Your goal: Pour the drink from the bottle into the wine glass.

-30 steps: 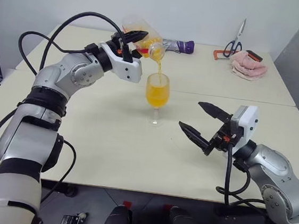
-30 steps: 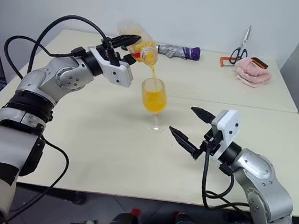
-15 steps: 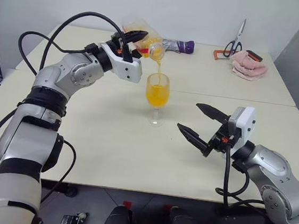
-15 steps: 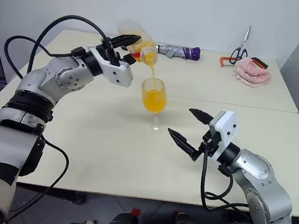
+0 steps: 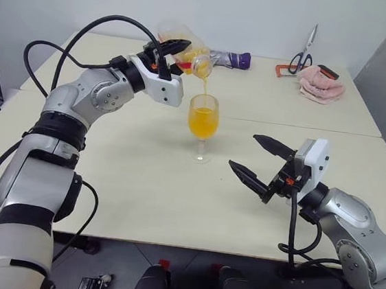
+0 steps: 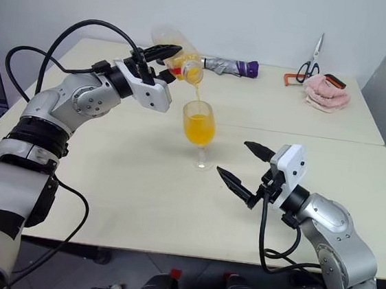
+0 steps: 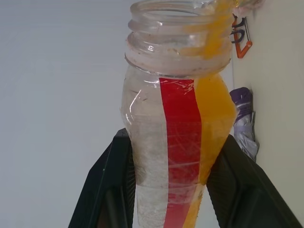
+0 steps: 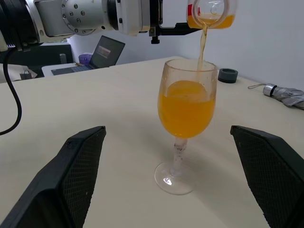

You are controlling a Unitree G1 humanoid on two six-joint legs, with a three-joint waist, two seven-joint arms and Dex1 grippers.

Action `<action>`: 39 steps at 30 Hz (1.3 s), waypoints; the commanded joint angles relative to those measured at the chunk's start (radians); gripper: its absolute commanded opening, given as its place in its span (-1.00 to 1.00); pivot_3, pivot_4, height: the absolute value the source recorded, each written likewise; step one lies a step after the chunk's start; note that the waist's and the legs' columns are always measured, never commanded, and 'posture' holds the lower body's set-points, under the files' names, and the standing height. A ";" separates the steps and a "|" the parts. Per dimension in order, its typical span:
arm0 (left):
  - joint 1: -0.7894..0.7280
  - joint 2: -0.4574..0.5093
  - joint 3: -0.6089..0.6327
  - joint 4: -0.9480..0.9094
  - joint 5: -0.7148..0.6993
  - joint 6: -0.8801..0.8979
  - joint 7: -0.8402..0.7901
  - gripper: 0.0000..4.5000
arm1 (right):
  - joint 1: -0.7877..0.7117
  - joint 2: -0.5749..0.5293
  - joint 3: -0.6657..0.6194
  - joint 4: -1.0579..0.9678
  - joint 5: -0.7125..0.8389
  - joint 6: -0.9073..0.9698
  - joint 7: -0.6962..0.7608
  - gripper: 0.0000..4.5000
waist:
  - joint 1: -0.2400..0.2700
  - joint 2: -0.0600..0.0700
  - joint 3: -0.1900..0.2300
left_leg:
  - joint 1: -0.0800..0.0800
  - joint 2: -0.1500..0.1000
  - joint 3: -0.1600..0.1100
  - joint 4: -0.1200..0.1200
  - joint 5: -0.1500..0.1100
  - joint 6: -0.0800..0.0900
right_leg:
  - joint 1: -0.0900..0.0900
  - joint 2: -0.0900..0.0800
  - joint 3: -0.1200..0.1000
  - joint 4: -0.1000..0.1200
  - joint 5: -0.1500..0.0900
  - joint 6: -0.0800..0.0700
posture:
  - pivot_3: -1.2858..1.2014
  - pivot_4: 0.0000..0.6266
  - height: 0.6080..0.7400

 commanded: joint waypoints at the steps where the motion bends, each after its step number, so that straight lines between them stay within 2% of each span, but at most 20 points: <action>1: -0.033 -0.004 0.024 -0.009 -0.047 0.017 -0.010 -0.26 | -0.001 -0.007 -0.004 -0.042 0.015 -0.009 0.008 1.00 | 0.000 0.000 0.000 | 0.000 0.000 0.000 0.000 0.000 0.000 | 0.000 0.000 0.000 0.000 0.000 0.000 | 0.03 -0.52 1.00; 11: 0.007 -0.036 0.049 -0.072 -0.157 0.082 -0.107 -0.26 | -0.008 -0.008 0.001 -0.035 0.010 -0.011 0.009 1.00 | -0.001 0.000 0.000 | 0.000 0.000 0.000 0.000 0.000 0.000 | 0.000 0.000 0.000 0.000 0.000 0.000 | 0.03 -0.52 1.00; 19: 0.081 -0.075 0.125 -0.179 -0.335 0.235 -0.231 -0.26 | -0.022 -0.008 0.003 -0.031 0.011 -0.012 0.014 1.00 | 0.000 0.000 0.000 | 0.000 0.000 0.000 0.001 0.000 0.000 | 0.000 0.000 0.000 0.000 0.000 0.000 | 0.03 -0.52 1.00; 23: 0.153 -0.123 0.226 -0.286 -0.512 0.448 -0.320 -0.26 | -0.050 -0.004 0.007 -0.027 0.031 0.016 0.008 1.00 | -0.002 0.000 0.000 | 0.000 0.000 0.000 0.001 0.000 0.000 | 0.000 0.000 0.000 0.001 0.000 0.000 | 0.03 -0.52 1.00; 25: 0.181 -0.134 0.257 -0.336 -0.557 0.533 -0.342 -0.26 | -0.061 -0.003 0.008 -0.029 0.047 0.032 0.007 1.00 | -0.003 0.000 0.000 | 0.000 0.000 0.000 0.001 0.000 0.000 | 0.000 0.000 0.000 0.001 0.000 0.000 | 0.03 -0.52 1.00; 28: 0.253 -0.151 0.364 -0.421 -0.687 0.770 -0.346 -0.26 | -0.112 -0.006 0.034 -0.042 0.097 0.107 0.003 1.00 | -0.007 0.000 0.000 | 0.001 0.001 0.000 0.001 0.000 0.000 | 0.000 0.000 0.001 0.002 0.000 0.000 | 0.03 -0.52 1.00; 31: 0.329 -0.143 0.432 -0.497 -0.753 0.935 -0.344 -0.26 | -0.163 -0.032 0.063 -0.043 0.107 0.187 -0.008 1.00 | -0.010 0.000 0.000 | 0.001 0.001 -0.001 0.001 0.000 0.000 | 0.000 0.000 0.000 0.002 0.000 0.000 | 0.03 -0.52 1.00; 34: 0.391 -0.139 0.494 -0.548 -0.810 1.054 -0.339 -0.26 | -0.209 -0.044 0.072 -0.034 0.137 0.256 -0.016 1.00 | -0.005 0.000 0.000 | 0.001 0.001 -0.001 0.002 0.000 0.000 | 0.000 0.000 0.000 0.002 0.000 0.000 | 0.03 -0.52 1.00; 39: 0.470 -0.127 0.563 -0.575 -0.869 1.150 -0.339 -0.26 | -0.255 -0.058 0.114 -0.007 0.109 0.289 0.000 1.00 | 0.000 0.000 0.000 | 0.000 0.000 -0.001 0.002 0.000 0.000 | 0.000 0.000 0.000 0.002 0.000 0.000 | 0.03 -0.52 1.00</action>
